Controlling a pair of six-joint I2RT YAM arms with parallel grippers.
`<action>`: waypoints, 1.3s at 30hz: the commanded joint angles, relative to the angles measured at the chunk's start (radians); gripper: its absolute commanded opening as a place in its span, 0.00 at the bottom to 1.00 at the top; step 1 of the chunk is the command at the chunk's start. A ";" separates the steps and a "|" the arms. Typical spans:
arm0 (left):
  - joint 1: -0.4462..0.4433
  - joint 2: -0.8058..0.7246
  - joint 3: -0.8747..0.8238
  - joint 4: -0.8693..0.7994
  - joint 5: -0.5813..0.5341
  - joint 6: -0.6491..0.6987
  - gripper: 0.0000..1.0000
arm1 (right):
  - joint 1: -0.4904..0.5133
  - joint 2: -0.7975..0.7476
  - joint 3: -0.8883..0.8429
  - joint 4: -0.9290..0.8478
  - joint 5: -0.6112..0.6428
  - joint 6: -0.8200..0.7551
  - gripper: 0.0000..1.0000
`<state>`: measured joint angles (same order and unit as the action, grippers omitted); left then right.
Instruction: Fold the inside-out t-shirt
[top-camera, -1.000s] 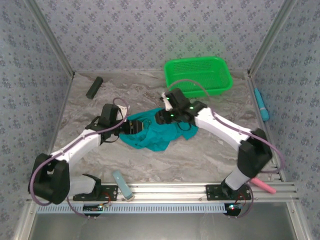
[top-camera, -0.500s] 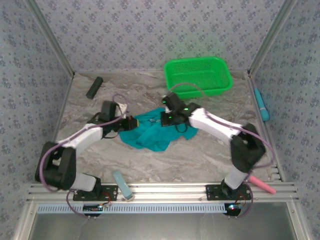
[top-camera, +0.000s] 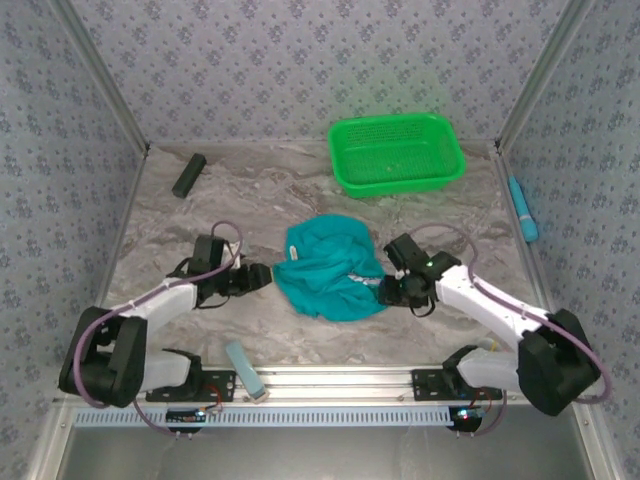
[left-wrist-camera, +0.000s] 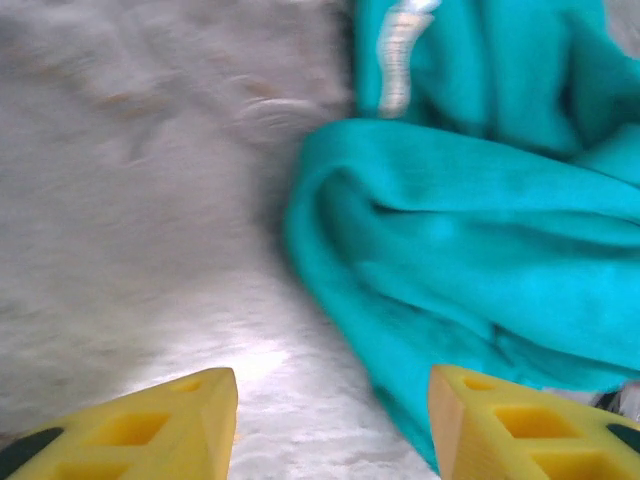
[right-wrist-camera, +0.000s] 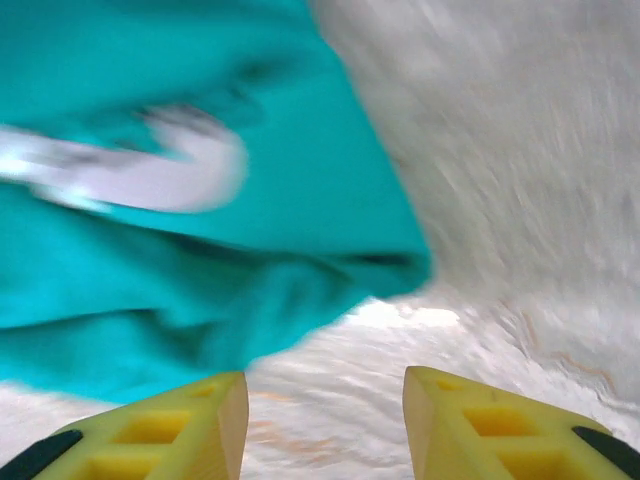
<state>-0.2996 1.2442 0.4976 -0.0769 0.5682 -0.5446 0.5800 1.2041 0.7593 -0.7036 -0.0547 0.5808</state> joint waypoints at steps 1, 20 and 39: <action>-0.095 -0.078 0.169 -0.136 -0.062 0.113 0.56 | 0.023 -0.020 0.152 0.001 -0.045 -0.115 0.47; -0.503 0.444 0.537 -0.242 -0.502 0.231 0.55 | -0.045 0.239 0.002 0.408 -0.096 -0.183 0.22; -0.183 -0.035 0.290 0.138 0.219 -0.002 0.00 | 0.019 -0.015 0.101 0.261 -0.260 -0.263 0.56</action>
<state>-0.4797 1.1717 0.8406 -0.0647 0.6113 -0.4706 0.5007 1.1069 0.8574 -0.5014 -0.3328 0.3515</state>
